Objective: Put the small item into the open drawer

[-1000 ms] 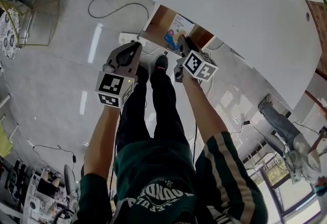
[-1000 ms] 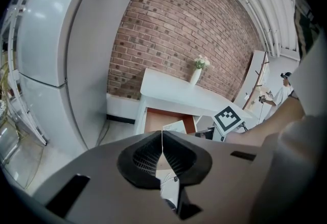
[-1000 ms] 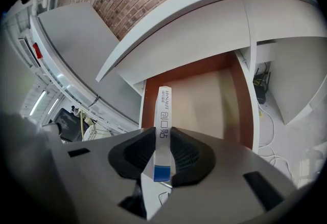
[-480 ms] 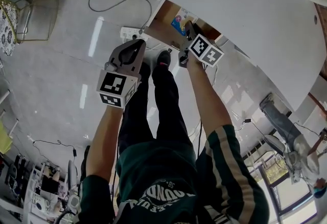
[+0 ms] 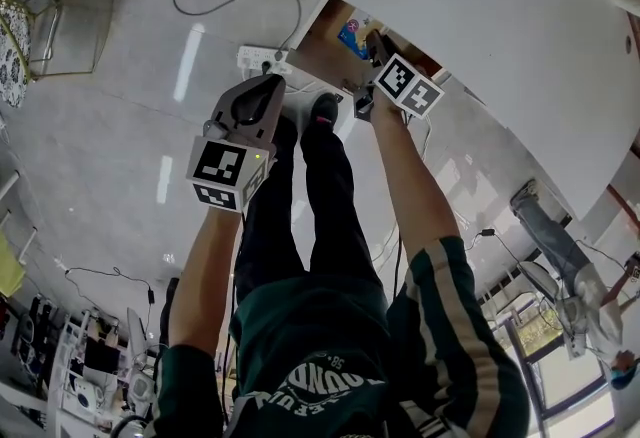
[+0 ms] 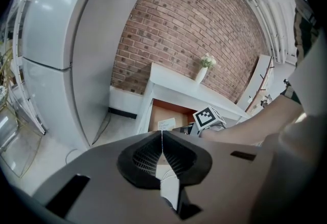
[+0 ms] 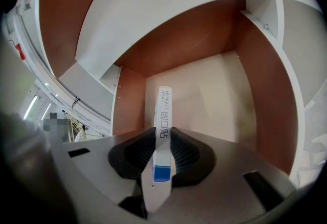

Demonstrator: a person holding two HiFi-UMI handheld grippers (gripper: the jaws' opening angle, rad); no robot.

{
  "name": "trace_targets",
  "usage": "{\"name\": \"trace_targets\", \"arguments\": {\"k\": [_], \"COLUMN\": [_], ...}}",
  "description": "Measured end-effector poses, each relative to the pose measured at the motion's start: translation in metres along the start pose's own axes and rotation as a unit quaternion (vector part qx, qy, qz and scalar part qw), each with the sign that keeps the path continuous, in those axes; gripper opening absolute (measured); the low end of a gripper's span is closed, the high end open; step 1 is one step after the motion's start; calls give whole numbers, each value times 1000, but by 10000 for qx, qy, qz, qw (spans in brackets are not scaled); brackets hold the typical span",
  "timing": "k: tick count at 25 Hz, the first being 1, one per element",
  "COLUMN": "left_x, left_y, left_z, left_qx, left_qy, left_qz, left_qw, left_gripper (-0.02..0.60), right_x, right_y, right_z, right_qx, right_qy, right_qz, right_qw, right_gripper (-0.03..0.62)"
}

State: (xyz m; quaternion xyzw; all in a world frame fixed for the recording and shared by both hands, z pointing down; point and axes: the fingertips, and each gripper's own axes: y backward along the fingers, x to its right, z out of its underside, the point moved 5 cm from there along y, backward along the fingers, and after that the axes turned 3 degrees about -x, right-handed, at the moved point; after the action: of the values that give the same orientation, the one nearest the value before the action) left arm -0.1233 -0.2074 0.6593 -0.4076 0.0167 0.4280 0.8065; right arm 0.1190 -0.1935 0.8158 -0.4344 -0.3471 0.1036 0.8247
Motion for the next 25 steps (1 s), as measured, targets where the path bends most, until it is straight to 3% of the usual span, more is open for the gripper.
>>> {"name": "trace_targets", "arguments": {"k": [11,17,22,25], "left_x": [-5,-8,-10,-10], "left_y": [-2,0,-1,-1], "left_z": [0,-1,3,5], "left_qx": [-1,13,-26,-47], "left_qy": [40,105,140,160], "left_qz": [-17,-49,-66,-65], "left_qw": [10000,9999,9999,9998], "left_gripper": [19,18,18,20], "right_x": [9,19,34,38], "right_y": [-15,-16,-17,-16], "right_z": [1,0,-1,-3], "right_qx": [-406,-573,-669,-626], "right_qy": [-217,-14,425,443], "right_qz": [299,560,1076,1123], "right_qw": [9985,9968,9910,9907], "right_gripper": [107,110,110,109]}}
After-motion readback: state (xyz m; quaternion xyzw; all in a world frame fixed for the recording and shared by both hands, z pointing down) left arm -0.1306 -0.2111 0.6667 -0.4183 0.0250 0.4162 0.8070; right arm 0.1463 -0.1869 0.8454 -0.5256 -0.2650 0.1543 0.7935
